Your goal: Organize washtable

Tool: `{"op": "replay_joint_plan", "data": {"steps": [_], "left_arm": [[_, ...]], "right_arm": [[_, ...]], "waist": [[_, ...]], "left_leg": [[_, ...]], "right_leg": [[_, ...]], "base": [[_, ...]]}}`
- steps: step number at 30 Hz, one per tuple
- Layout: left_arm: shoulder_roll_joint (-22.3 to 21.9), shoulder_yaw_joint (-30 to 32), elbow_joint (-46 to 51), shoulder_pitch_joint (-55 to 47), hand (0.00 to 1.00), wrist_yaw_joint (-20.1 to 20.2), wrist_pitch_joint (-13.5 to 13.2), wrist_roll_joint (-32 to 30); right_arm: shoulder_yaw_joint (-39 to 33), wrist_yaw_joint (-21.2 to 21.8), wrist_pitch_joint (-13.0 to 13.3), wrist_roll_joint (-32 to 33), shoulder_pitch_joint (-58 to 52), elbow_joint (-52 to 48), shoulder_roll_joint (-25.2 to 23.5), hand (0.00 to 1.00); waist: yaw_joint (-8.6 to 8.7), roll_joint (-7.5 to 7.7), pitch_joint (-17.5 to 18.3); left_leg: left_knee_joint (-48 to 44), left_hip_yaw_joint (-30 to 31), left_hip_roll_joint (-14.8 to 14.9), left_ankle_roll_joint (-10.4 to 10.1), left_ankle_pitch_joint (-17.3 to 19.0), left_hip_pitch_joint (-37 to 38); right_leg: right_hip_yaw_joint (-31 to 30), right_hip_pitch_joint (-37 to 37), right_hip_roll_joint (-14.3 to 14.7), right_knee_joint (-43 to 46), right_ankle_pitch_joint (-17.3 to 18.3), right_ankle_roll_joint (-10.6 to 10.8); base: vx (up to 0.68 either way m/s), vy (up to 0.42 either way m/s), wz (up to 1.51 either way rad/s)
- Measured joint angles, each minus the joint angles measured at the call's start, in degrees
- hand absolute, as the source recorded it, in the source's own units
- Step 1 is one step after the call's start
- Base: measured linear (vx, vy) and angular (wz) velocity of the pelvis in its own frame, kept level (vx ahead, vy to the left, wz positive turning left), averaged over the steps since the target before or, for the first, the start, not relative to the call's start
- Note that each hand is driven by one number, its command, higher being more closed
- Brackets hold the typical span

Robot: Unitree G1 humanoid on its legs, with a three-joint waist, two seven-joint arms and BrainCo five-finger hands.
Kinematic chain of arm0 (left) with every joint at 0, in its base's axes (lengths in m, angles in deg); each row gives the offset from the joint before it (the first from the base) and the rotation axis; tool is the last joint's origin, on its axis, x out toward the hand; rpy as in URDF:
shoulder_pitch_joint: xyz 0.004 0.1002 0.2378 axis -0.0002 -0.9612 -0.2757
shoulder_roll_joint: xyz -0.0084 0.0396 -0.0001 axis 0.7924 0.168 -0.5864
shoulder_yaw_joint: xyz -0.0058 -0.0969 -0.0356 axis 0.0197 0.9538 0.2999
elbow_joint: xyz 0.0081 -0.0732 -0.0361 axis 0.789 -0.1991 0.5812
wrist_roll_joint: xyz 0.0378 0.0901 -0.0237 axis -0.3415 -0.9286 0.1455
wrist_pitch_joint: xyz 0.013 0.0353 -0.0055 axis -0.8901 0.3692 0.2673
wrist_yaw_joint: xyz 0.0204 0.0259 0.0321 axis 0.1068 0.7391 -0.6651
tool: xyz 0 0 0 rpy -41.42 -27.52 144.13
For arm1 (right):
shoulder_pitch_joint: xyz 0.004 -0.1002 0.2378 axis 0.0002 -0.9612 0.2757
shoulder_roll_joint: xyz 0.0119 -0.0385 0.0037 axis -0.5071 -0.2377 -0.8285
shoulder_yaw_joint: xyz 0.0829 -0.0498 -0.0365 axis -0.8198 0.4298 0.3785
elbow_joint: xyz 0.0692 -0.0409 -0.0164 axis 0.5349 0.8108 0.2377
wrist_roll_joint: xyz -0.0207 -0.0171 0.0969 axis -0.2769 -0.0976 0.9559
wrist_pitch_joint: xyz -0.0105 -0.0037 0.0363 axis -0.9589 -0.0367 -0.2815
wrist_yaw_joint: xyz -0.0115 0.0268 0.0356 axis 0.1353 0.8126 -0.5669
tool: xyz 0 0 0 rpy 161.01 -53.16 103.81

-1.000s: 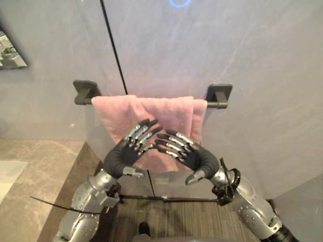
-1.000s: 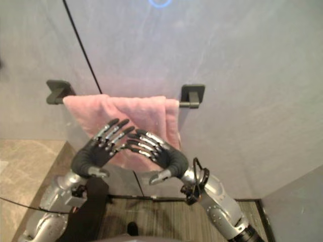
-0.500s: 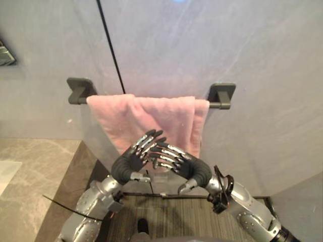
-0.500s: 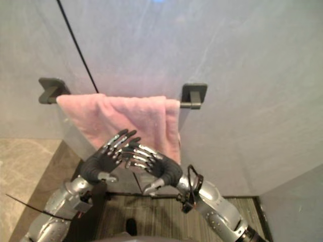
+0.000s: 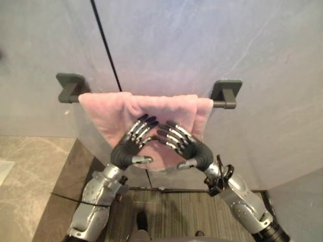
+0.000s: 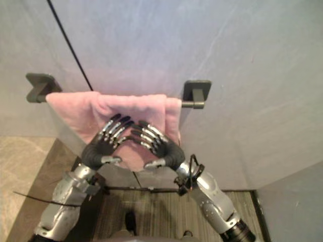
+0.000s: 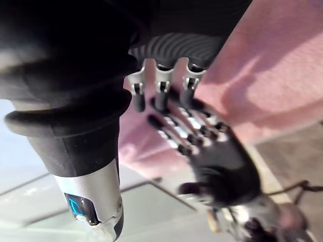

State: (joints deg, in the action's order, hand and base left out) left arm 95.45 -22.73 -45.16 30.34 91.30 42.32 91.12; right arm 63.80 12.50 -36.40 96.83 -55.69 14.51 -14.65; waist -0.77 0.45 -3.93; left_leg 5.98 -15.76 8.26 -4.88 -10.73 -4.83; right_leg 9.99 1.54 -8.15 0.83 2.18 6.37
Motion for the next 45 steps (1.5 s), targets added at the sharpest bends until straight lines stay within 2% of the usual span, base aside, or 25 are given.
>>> {"op": "replay_joint_plan", "data": {"steps": [1,4,12,23,28,39,45], "left_arm": [[-0.2,1.4,-1.3,0.0,0.00,-1.1,0.0,-0.6],[-0.4,3.4,-2.1,0.9,0.00,-2.7,0.0,-2.0],[-2.6,7.6,-2.3,2.3,0.00,-3.8,0.0,-4.3],[-5.2,16.5,-4.7,2.3,0.00,-6.2,-0.4,-6.6],[-6.7,20.4,-4.7,2.0,0.00,-6.6,-1.3,-6.6],[-7.6,25.6,-4.7,-1.1,0.00,-6.1,-1.3,-6.3],[-9.3,29.2,-4.7,-3.1,0.00,-6.2,-1.3,-6.2]], "right_arm": [[-1.7,-0.4,1.2,0.0,1.5,0.3,-1.2,0.00],[-2.9,-1.5,1.9,0.0,3.4,2.4,-2.0,0.00],[-4.7,-1.6,1.9,-0.1,3.3,4.2,-3.7,0.00],[-10.3,-1.1,1.6,-0.1,-4.0,6.5,-5.8,0.00],[-13.5,-1.1,1.5,-0.3,-7.2,6.5,-6.7,0.00],[-21.3,-1.3,1.5,-0.6,-11.1,6.5,-6.9,0.00],[-26.4,-1.8,1.5,-1.3,-12.6,6.5,-8.9,0.00]], "waist": [[-0.09,0.04,0.0],[-0.17,0.30,0.2],[-0.14,0.42,0.2],[-0.15,0.40,0.2],[-0.14,0.41,0.2],[-0.04,0.41,0.2],[-0.02,0.42,0.2]], "left_leg": [[0.0,-0.3,0.0,0.0,0.0,-0.1],[0.0,-0.9,0.1,0.1,-0.1,-0.7],[0.0,-1.7,0.7,0.1,-0.1,-0.7],[0.0,-1.6,0.9,0.0,-0.1,-0.1],[0.0,-1.6,0.9,0.0,-0.1,0.2],[0.0,-1.1,0.8,0.0,0.0,1.2],[0.0,-0.8,0.7,0.0,0.0,1.8]], "right_leg": [[-0.6,-0.5,0.0,0.0,-0.1,0.0],[-0.8,-1.1,0.0,-0.1,-0.3,-0.1],[-1.4,-1.6,0.5,0.0,-0.5,-0.4],[-1.6,-0.9,0.8,-0.7,-0.8,-1.1],[-1.5,-0.6,0.8,-0.7,-0.8,-1.2],[-0.7,1.3,0.8,-1.8,-0.8,-1.1],[-0.3,2.2,0.7,-2.1,-0.8,-1.1]], "base": [[0.03,-0.010,-0.17],[0.03,-0.009,-0.06],[-0.01,-0.006,-0.05],[-0.01,-0.001,-0.01],[0.00,0.000,0.00],[0.01,-0.005,0.02],[0.00,-0.003,0.02]]}}
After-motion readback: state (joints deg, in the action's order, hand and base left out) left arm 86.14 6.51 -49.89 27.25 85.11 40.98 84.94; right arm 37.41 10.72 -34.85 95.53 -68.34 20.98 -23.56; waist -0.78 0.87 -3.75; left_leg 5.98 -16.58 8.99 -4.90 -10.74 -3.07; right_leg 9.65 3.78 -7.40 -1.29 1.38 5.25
